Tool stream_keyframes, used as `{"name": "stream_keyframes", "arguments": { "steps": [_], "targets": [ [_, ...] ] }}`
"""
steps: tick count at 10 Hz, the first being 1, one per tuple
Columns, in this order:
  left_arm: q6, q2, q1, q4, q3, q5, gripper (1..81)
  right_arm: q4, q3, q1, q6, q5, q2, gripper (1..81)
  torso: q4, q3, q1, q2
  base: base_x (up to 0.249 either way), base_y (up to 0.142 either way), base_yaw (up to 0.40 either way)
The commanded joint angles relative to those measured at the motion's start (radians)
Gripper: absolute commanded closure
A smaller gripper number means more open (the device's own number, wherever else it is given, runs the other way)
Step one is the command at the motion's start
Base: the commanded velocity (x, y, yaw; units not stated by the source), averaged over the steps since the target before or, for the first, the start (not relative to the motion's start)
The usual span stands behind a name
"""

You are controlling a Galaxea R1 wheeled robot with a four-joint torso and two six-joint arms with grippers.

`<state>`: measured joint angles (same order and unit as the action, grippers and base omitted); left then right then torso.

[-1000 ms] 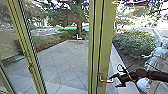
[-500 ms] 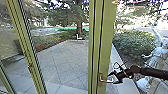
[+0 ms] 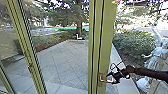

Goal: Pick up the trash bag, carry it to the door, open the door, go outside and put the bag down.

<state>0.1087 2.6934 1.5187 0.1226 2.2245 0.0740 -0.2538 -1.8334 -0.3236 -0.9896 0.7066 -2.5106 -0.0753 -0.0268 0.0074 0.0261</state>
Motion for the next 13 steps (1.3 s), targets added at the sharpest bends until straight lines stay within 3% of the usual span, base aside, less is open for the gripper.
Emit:
{"name": "stream_keyframes", "arguments": {
  "steps": [1,6,13],
  "targets": [
    [0.000,-0.016,-0.048,-0.006,-0.011,-0.046,81.1,-0.007,-0.078,0.160,-0.012,0.034,-0.053,1.0,0.000,0.000,0.000,0.000,0.000,0.000,0.000],
    [0.000,-0.015,-0.045,-0.006,-0.008,-0.045,81.1,-0.007,-0.176,0.114,-0.052,0.045,-0.121,1.0,0.000,0.000,0.000,0.000,0.000,0.000,0.000],
    [0.000,-0.007,-0.041,-0.006,0.011,-0.043,81.1,0.008,-0.292,-0.048,-0.103,0.037,-0.237,1.0,0.000,0.001,-0.001,0.000,0.000,0.000,0.000]
  ]
}}
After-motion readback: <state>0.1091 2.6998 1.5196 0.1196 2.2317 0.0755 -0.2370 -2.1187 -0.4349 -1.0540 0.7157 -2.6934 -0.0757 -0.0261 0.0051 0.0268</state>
